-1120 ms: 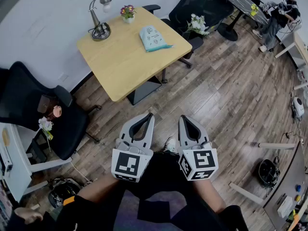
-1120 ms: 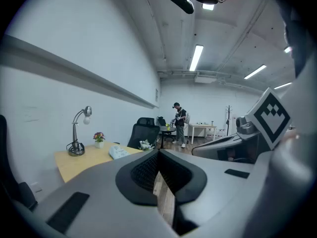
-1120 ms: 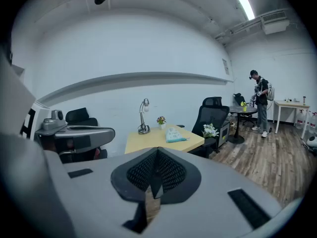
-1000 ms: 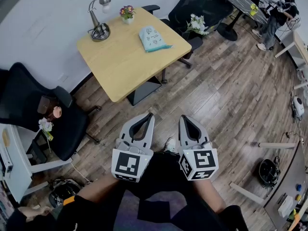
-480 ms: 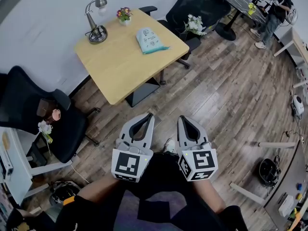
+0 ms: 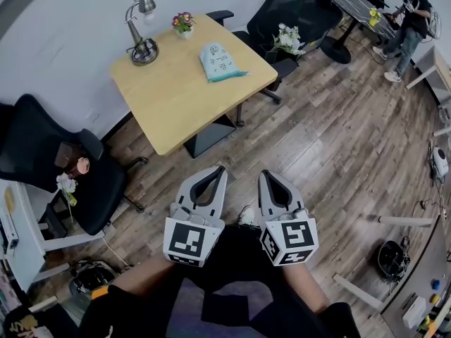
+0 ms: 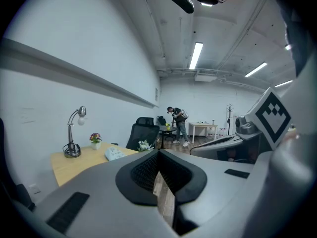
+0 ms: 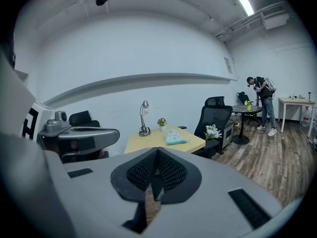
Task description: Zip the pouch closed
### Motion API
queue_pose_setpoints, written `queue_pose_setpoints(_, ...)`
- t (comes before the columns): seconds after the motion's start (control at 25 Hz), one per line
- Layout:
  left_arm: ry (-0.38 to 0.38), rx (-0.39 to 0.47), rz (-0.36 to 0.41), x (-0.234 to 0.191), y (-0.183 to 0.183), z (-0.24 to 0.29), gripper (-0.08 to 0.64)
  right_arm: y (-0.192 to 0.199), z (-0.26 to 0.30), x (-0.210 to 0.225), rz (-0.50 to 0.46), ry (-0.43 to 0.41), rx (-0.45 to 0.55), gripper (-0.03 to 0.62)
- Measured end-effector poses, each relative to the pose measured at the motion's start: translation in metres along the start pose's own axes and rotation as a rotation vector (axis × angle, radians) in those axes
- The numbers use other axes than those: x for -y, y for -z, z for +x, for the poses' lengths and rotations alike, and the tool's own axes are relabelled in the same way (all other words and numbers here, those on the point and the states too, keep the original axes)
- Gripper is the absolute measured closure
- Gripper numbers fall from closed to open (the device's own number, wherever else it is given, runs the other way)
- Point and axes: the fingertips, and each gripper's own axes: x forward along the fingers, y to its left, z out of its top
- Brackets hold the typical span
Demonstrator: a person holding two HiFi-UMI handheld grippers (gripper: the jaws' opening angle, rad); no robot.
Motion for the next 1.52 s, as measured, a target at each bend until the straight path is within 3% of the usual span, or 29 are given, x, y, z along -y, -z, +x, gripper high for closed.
queue_pose_setpoints(0.8,-0.071,0.003,0.009,0.068,-0.013,0.06,0.551,0.0,-0.016,0.092,-0.02,-0.067,-0.002,0.577)
queue_pose_setpoints(1.16,-0.091,-0.041,-0.02,0.055,-0.004,0.071,0.552,0.006,0.004,0.092,-0.016,-0.099,-0.039,0.577)
queue_pose_setpoints(1.52,-0.035,-0.022,-0.014,0.027,-0.015,0.136,0.551,-0.012,0.054,0.125,-0.023,-0.056,-0.066,0.577)
